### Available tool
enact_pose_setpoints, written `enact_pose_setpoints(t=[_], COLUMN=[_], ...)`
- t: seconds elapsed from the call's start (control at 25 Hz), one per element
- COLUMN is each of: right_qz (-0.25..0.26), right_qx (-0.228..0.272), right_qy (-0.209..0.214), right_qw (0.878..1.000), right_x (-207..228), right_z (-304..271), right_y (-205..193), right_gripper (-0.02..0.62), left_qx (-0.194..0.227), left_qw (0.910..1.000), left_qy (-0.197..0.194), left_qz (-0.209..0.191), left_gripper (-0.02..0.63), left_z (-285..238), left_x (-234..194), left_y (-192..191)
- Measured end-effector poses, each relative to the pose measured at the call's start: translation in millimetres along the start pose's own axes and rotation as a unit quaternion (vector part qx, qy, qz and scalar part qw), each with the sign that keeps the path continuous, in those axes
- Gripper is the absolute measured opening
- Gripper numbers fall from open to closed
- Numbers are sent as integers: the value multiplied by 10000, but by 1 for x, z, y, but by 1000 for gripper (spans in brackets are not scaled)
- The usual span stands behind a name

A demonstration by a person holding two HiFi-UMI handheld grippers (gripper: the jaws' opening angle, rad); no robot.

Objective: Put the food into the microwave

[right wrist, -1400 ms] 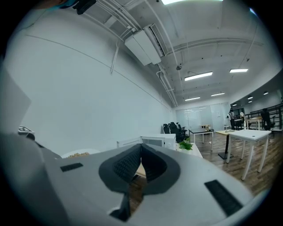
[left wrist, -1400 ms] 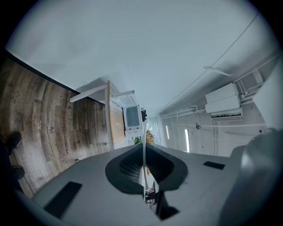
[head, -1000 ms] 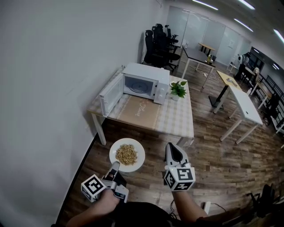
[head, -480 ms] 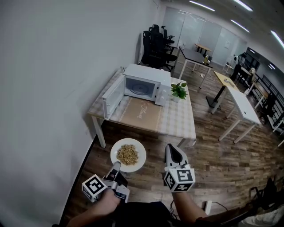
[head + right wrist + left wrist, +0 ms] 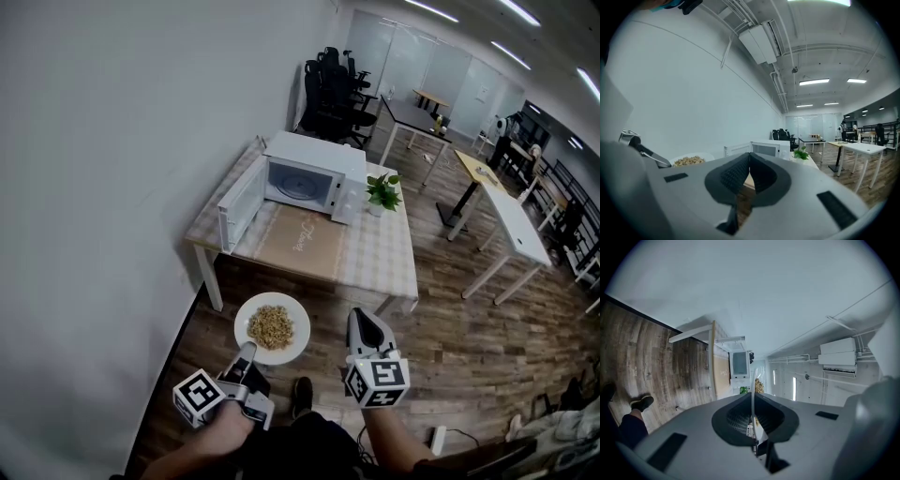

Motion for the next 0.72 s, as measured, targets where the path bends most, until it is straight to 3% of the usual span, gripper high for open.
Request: enact_pose_setpoints(t=[0.36,0.72], right_qz=[-34,-63], right_qx=[86,110], right_qy=[141,203], right_qw=[9999,9997], right_x=[23,70], right_z=[-54,-115], right_y=[-4,-11], right_gripper=[9,9], left_qx=[42,78], left_qw=[9999,9996], left_qy=[-47,165], left_qz=[-150,-230], left_gripper=[18,18], left_z=[-50,-119], left_x=[8,4], left_y=[2,-7])
Point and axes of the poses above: the fingertips, and each gripper's own axes: z backward along the fingers, x to its right, y out of its top, the point moved 2 cm from there along z, backward along the fingers, and after that the axes turned 10 degrees about x, right-handed, at the moved point
